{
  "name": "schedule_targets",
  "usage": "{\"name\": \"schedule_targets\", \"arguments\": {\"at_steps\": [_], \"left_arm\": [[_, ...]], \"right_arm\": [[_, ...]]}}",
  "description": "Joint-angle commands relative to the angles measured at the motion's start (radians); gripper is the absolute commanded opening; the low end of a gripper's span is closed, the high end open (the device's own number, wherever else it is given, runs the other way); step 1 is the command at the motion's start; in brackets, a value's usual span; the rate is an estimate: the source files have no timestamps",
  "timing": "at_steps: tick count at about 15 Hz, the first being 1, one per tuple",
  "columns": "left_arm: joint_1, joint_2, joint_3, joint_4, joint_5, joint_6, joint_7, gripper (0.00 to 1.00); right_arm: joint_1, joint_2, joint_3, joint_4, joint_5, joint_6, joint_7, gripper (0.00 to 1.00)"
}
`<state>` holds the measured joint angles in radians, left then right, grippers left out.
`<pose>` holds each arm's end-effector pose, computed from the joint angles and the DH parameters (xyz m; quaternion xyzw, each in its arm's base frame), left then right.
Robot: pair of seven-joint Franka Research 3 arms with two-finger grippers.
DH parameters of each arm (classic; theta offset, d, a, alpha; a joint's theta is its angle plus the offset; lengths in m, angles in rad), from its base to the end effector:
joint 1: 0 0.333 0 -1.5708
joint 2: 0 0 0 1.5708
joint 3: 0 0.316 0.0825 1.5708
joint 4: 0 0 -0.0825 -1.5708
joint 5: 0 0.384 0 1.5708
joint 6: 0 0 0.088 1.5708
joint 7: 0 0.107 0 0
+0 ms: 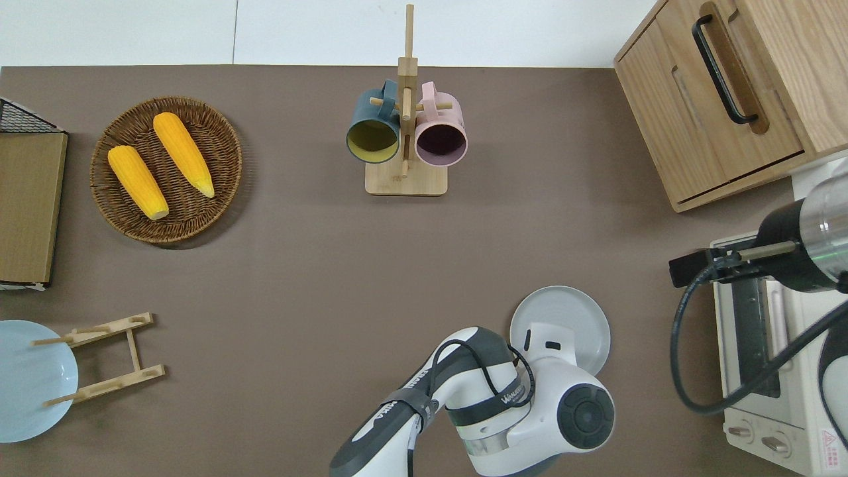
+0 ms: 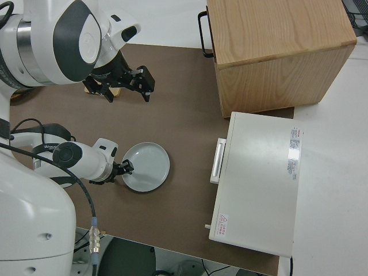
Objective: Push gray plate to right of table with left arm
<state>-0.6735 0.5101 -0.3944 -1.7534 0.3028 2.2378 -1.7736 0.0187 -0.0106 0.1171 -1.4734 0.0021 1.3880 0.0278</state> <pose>0.3476 -0.5634 0.2995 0.9597 0.2797 0.0270 0.0080 0.5268 0.0726 0.6600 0.9978 0.0541 -0.0373 0.0026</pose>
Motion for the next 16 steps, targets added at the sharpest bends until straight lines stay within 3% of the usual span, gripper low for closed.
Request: {"name": "schedule_targets", "arguments": {"at_steps": [1, 5, 9, 13, 16], "left_arm": [[-0.008, 0.021, 0.000, 0.045, 0.022, -0.044, -0.001, 0.99], [0.012, -0.010, 0.008, 0.048, 0.003, -0.125, 0.136, 0.99], [0.087, -0.076, -0.011, 0.072, -0.053, -0.233, 0.238, 0.99], [0.190, -0.166, -0.011, 0.112, -0.168, -0.372, 0.437, 0.99], [0.261, -0.214, -0.009, 0.167, -0.197, -0.493, 0.574, 0.99]], "right_arm": [[-0.020, -0.006, 0.015, 0.004, 0.010, -0.012, 0.001, 0.983], [-0.020, -0.006, 0.013, 0.004, 0.010, -0.012, 0.001, 0.983], [-0.020, -0.006, 0.013, 0.004, 0.010, -0.012, 0.001, 0.983], [-0.020, -0.006, 0.013, 0.004, 0.010, -0.014, 0.001, 0.983], [-0.020, -0.006, 0.015, 0.004, 0.010, -0.012, 0.000, 0.983]]}}
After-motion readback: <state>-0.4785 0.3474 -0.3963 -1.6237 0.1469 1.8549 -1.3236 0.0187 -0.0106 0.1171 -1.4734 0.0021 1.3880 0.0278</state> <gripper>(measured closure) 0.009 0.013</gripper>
